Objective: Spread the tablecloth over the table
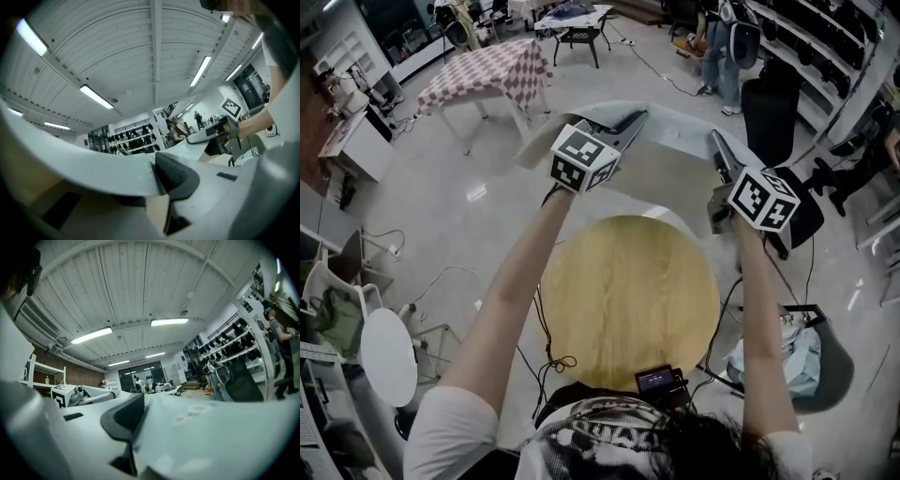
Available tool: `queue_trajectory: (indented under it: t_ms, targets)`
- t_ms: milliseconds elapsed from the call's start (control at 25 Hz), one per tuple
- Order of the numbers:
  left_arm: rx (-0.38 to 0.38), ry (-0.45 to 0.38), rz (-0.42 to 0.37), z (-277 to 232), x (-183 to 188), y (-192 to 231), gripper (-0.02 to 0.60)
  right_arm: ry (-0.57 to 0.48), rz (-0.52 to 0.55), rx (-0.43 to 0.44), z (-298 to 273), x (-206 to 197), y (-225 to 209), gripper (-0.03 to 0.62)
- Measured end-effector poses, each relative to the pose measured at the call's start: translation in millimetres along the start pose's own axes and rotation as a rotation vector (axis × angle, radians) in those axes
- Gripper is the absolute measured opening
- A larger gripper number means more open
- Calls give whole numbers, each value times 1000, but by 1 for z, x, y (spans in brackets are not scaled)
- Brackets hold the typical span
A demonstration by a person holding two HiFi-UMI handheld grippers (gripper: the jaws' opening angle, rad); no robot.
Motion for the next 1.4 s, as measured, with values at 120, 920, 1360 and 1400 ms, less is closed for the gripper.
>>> queue_trajectory:
  t_ms: [120, 920, 1360, 1400]
  targets:
    - [-19, 34, 22, 28, -19, -13, 64, 30, -18, -10, 16, -28, 19, 78]
    - [-114, 78, 192, 234, -43, -101, 63, -25, -267, -96, 158, -141, 186, 72]
    - [-152, 137, 371, 329, -62, -143, 61, -41, -405, -128, 222, -194, 259, 66]
    - [-150, 144, 389, 336, -64, -145, 61, -37, -412, -129, 225, -197, 263, 66]
Point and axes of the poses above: the fingertips, and each gripper's own axes: z backward along the fingers, y to its left, x out of its top, the point moved 6 cm from there along z, backward along the fingers, and after that the axes turned 10 degrees about x, right-handed, at the moved point
